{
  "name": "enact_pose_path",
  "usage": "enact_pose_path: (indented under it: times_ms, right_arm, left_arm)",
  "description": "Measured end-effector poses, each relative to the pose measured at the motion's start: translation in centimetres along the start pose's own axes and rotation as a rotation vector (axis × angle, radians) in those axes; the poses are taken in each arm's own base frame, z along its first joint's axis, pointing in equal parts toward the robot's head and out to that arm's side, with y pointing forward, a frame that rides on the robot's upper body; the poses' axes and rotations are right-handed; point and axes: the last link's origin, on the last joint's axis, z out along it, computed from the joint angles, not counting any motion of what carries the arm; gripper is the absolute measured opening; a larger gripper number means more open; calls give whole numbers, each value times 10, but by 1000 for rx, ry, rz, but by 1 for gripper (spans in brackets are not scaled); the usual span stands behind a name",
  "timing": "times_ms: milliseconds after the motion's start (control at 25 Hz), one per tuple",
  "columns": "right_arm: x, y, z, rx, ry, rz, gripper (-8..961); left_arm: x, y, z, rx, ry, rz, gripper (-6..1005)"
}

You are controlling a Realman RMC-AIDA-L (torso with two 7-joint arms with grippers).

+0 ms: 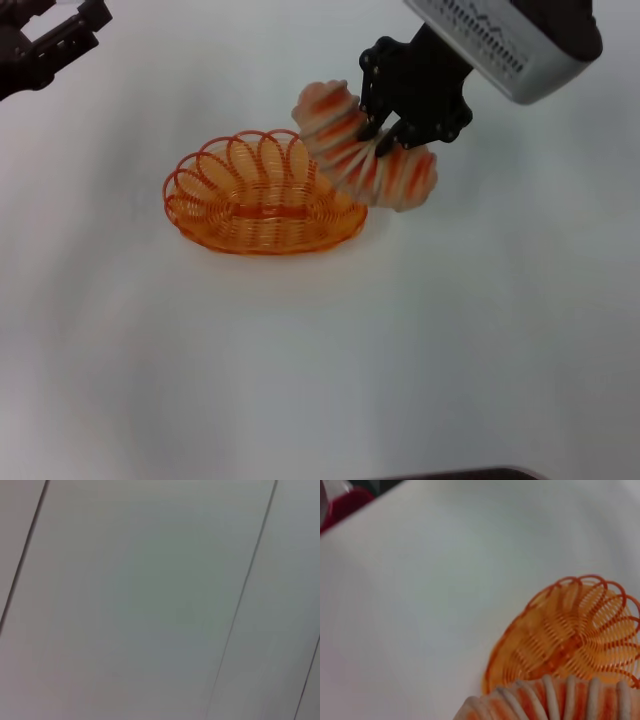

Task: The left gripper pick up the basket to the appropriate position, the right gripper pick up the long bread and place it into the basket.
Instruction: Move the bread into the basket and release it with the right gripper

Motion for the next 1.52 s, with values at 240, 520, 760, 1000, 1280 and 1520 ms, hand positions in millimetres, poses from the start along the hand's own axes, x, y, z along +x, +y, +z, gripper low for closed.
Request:
enact_pose_path:
  times_ms: [240,520,760,1000,1280,1520]
  right_arm:
    - [2,-7,8,31,38,-78,119]
    - [-9,-21,14,71,32,-135,115]
    - [-17,-26,24,96,10,-183,114]
    - [-18,-25,38,84,20,-222,115]
    - [-20,-26,45,116,-5,-262,115]
    - [-21,-28,47,139,-21,-242,112]
  left_arm:
    - [-1,-3,1,20,-2,5,910]
    - [8,-8,-2,42,27,26,910]
    - [10,-10,-2,49,37,36,909]
    - [9,-9,-1,47,37,41,909]
    - [7,-9,0,55,34,45,909]
    - [7,-10,1,57,32,43,910]
